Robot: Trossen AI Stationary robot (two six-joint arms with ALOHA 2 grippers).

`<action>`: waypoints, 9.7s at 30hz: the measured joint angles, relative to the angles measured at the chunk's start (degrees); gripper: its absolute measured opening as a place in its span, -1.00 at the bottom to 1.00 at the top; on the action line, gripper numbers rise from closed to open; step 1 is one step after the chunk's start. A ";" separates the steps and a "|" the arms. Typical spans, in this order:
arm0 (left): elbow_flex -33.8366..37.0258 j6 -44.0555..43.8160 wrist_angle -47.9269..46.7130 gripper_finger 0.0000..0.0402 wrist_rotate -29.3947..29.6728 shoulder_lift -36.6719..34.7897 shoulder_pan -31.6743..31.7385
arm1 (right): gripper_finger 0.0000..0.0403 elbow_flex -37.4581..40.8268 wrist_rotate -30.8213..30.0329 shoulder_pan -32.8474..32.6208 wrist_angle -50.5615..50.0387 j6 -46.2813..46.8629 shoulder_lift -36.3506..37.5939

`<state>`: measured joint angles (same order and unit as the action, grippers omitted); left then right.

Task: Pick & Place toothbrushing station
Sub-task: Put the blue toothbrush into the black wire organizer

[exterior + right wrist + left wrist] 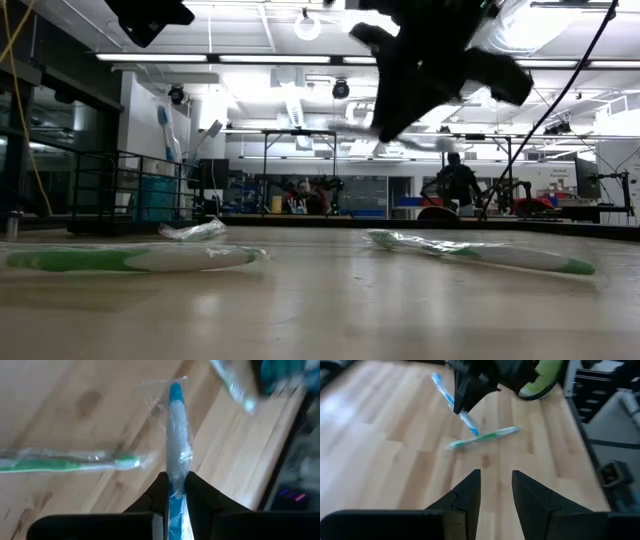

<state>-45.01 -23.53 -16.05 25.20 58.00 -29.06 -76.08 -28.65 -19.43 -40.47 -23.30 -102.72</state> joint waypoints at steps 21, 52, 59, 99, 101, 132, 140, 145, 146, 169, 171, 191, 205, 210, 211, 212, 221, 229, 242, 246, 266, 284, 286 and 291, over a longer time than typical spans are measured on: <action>0.00 -12.56 9.54 -0.47 -21.13 4.22 6.45 | -0.83 -0.23 -1.42 -10.78 22.44 -27.80 0.09; -0.02 -16.90 26.56 -0.47 -64.46 20.87 27.12 | -0.97 -0.25 4.89 -13.22 28.85 -37.76 -4.63; -0.02 -18.41 35.07 -0.47 -70.19 28.44 27.12 | -1.00 -0.23 4.81 -11.91 29.59 -36.53 -4.63; 0.00 -13.75 45.21 -0.47 -79.24 30.82 31.07 | -0.99 -0.23 -7.91 -12.84 33.98 -56.91 -4.57; 0.00 -13.89 46.37 -0.47 -79.35 30.82 31.80 | -0.99 -0.23 -7.93 -13.45 34.45 -57.12 -4.57; -0.01 -16.58 44.84 -0.47 -74.22 30.82 34.34 | -0.98 -0.23 -13.22 -14.70 37.56 -59.43 -4.57; 0.00 -15.28 45.69 -0.47 -73.84 30.82 34.18 | -0.98 -0.23 -11.96 -14.54 37.57 -59.02 -4.57; -0.02 -14.62 48.35 -0.47 -73.84 30.80 34.18 | -0.98 -0.23 -9.96 -14.54 37.85 -58.92 -4.57; 0.00 -14.61 48.73 -0.47 -73.90 30.80 34.18 | -0.98 -0.23 -9.76 -14.54 37.97 -58.91 -4.57; -0.02 -13.75 50.03 -0.47 -74.07 30.80 31.21 | -0.99 -0.21 -5.23 -12.64 42.47 -59.02 -4.57; -0.01 -13.75 50.53 -0.47 -74.04 30.80 31.21 | -0.99 -0.21 -4.75 -12.64 42.51 -59.00 -4.57; 0.00 -13.87 52.12 -0.62 -73.06 30.80 31.01 | -0.99 -0.21 -4.19 -12.53 42.47 -58.83 -4.57; -0.02 -14.47 52.25 -0.95 -73.36 30.77 31.01 | -0.99 -0.14 -4.04 -12.53 42.19 -58.80 -4.59; -0.02 -14.46 52.13 -0.96 -73.29 30.77 31.01 | -0.99 -0.14 -3.70 -12.53 42.29 -58.08 -4.59; -0.02 -14.45 52.12 -0.96 -73.30 30.77 30.99 | -0.99 -0.14 -3.26 -12.53 42.29 -57.05 -4.59; -0.02 -14.51 52.09 -0.96 -73.30 30.77 30.97 | -0.99 -0.14 -2.73 -12.51 42.32 -55.69 -4.59; -0.02 -15.34 52.06 -0.97 -73.23 30.77 30.97 | -0.99 -0.14 -2.59 -12.51 42.47 -52.37 -4.59; -0.02 -15.52 52.06 -0.97 -73.16 30.77 30.97 | -0.99 -0.17 -2.49 -12.57 42.47 -51.72 -4.59; -0.02 -15.52 52.11 -0.96 -73.14 30.80 30.99 | -0.99 -0.19 -2.49 -12.60 42.47 -51.31 -4.59; -0.02 -15.52 52.11 -0.96 -73.14 30.80 30.99 | -0.99 -0.21 -2.49 -12.60 42.47 -51.29 -4.59; -0.02 -15.49 52.07 -0.96 -73.60 30.84 30.99 | -0.99 -0.23 -0.08 -12.79 42.43 -51.28 -4.59; -0.02 -15.48 52.13 -0.96 -74.35 30.84 31.04 | -0.96 -0.23 -1.29 -12.86 42.49 -48.51 -4.59; -0.02 -15.47 52.09 -0.96 -74.37 30.84 31.04 | -0.89 -0.23 -1.35 -12.86 42.49 -48.51 -4.59; -0.02 -15.45 52.09 -0.96 -74.39 30.84 31.04 | -0.64 -0.23 -1.39 -12.86 42.49 -48.51 -4.59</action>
<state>-45.04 -38.98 36.03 -49.19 88.84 1.98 -76.31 -30.04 -32.29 2.02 -71.81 -107.31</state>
